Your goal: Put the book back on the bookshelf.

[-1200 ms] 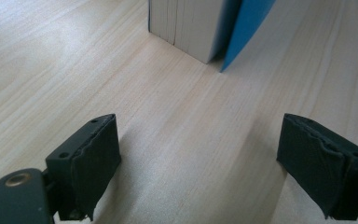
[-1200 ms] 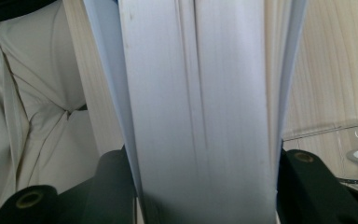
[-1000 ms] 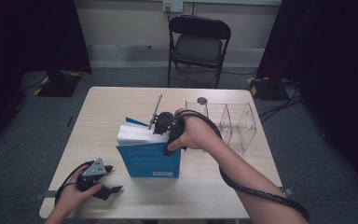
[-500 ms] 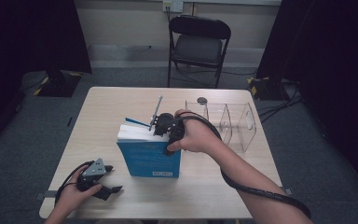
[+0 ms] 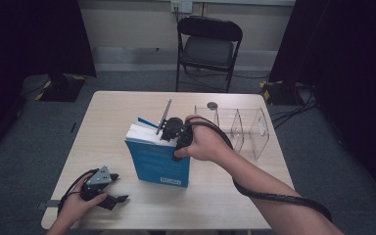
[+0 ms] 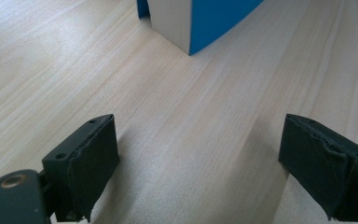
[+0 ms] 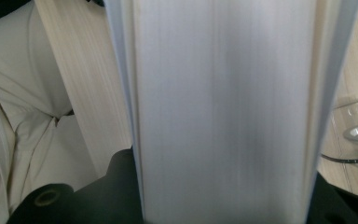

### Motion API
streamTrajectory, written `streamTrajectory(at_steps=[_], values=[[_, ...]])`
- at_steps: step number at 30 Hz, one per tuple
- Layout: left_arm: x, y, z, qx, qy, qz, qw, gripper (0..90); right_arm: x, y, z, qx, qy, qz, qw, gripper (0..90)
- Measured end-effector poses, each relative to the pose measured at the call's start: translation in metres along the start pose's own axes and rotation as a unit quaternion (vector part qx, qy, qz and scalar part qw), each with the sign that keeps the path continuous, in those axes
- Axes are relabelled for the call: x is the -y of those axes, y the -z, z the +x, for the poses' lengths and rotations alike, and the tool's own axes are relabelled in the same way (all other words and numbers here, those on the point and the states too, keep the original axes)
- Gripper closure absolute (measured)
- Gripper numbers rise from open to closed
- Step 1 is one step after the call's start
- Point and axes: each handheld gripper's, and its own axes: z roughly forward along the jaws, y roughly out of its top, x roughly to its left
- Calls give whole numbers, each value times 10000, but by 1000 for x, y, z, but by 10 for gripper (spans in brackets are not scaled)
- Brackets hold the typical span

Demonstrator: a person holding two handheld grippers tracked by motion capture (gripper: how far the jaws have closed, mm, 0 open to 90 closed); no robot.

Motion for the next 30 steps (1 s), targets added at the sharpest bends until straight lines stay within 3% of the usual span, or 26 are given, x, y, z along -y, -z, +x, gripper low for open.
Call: streamTrajectory(at_steps=[9, 16, 27, 30], values=[[0, 0, 0, -7, -7, 39, 10000, 110, -1, 2, -2, -102, -356, -16, 9993, 619], [0, 0, 0, -6, -7, 38, 10000, 110, -6, 10, -2, -119, -446, -24, 9989, 619], [0, 0, 0, -4, -15, 37, 10000, 110, -4, 24, -3, -54, -533, 204, 9984, 620], [-1, 1, 1, -9, -125, 105, 9999, 100, -2, 26, -3, -86, -574, 228, 9981, 620]])
